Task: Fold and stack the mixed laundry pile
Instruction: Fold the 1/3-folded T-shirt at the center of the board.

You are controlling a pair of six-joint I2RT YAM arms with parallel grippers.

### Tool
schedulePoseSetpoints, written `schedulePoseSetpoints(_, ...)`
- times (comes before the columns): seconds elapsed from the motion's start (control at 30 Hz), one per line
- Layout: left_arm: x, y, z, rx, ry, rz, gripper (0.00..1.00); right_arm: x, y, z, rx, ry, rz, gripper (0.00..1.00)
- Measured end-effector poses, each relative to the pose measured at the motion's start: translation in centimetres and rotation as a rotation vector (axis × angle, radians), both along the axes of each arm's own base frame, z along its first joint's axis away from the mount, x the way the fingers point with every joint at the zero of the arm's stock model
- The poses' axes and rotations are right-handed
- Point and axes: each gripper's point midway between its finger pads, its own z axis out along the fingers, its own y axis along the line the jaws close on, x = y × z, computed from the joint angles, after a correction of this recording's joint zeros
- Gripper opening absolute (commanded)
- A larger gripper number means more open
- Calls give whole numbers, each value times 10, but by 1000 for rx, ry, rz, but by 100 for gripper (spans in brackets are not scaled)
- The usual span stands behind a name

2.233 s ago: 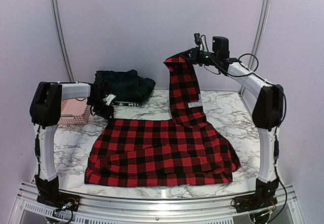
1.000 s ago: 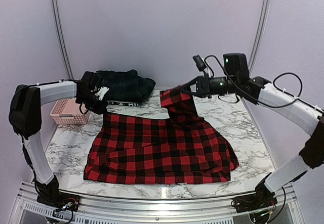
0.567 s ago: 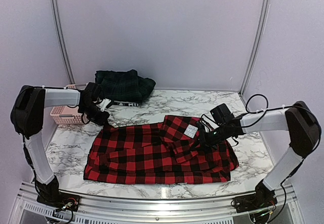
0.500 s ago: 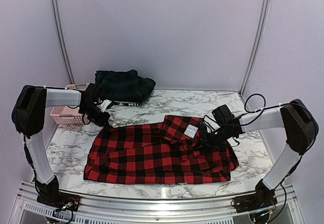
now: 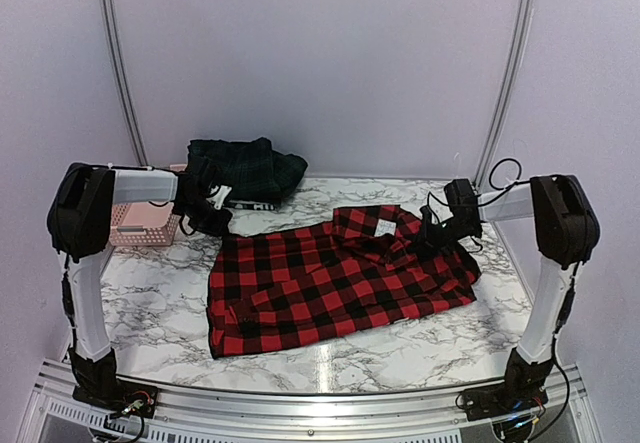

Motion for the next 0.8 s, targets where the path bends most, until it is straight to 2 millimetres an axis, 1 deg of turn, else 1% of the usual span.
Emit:
schedulePoseSetpoints(0.07,15,-4,14,-9,-47,4,0,12,-1,14,-4,-35,5,0)
schedulePoseSetpoints(0.1,19,-5,18,-12,-62,4,0,17,0,24,-1,-61,12,0)
schedulePoseSetpoints(0.17,29,-8,30,-22,-100,3,0,22,3,52,14,-117,23,0)
schedulePoseSetpoints(0.23,32,-9,33,-25,-119,-2,0,22,5,96,39,-195,31,0)
schedulePoseSetpoints(0.3,32,-8,34,-22,-124,-9,0,20,7,144,67,-292,39,0)
schedulePoseSetpoints(0.33,31,-8,35,-21,-135,-15,0,17,8,173,81,-354,42,0)
schedulePoseSetpoints(0.4,26,-8,39,-19,-152,-30,0,5,8,224,111,-466,48,0)
schedulePoseSetpoints(0.43,22,-8,42,-18,-163,-40,0,-4,7,244,123,-508,50,0)
schedulePoseSetpoints(0.47,17,-7,47,-17,-175,-51,0,-14,7,260,134,-538,50,0)
schedulePoseSetpoints(0.53,8,-9,61,-20,-215,-76,0,-33,5,278,150,-573,49,0)
schedulePoseSetpoints(0.57,4,-11,70,-23,-243,-92,0,-45,4,281,159,-574,45,0)
schedulePoseSetpoints(0.63,-8,-17,87,-24,-299,-132,0,-72,0,278,174,-551,30,0)
schedulePoseSetpoints(0.7,-23,-26,101,-23,-352,-184,0,-94,-3,275,181,-528,17,0)
schedulePoseSetpoints(0.8,-50,-41,111,-23,-401,-265,0,-124,-8,280,188,-518,-5,0)
